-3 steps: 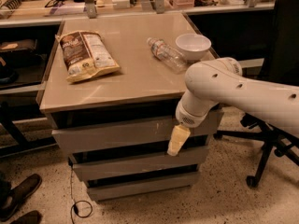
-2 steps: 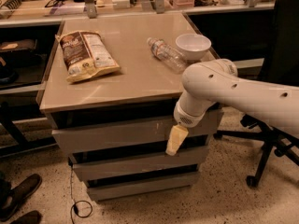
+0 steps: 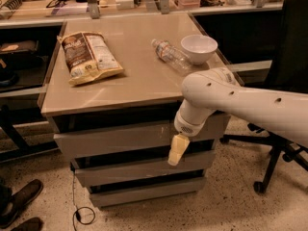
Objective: Open top drawer
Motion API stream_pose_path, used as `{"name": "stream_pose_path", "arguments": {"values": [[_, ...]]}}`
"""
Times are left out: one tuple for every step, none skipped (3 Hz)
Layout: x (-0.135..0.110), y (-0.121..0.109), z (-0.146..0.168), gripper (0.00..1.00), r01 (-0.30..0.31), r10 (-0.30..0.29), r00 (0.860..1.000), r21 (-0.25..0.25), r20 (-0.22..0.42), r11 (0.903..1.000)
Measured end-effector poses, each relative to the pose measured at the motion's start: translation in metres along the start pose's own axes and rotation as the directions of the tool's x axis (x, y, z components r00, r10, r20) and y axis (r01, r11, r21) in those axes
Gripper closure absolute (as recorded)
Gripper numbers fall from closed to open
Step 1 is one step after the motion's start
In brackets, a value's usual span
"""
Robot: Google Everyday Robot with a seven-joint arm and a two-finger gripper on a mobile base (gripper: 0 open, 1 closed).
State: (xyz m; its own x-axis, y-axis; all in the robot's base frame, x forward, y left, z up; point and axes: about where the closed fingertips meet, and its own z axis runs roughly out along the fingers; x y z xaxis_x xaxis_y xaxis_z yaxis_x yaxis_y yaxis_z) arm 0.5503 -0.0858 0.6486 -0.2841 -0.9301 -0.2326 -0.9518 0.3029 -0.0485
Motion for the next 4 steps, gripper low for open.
{"name": "stream_pose_path", "arguments": {"values": [[0.005,0.016,0.003,0.00,0.012,-0.013,1.000,-0.036,-0.012,0.9993],[0.015,0.038,-0.002,0.00,0.011,-0.012,1.000,-0.080,-0.005,0.9968],[0.030,0.067,-0.018,0.00,0.011,-0.011,1.000,-0.128,0.001,0.9917],[0.048,0.099,-0.040,0.00,0.002,0.000,1.000,-0.178,0.009,0.9840]]}}
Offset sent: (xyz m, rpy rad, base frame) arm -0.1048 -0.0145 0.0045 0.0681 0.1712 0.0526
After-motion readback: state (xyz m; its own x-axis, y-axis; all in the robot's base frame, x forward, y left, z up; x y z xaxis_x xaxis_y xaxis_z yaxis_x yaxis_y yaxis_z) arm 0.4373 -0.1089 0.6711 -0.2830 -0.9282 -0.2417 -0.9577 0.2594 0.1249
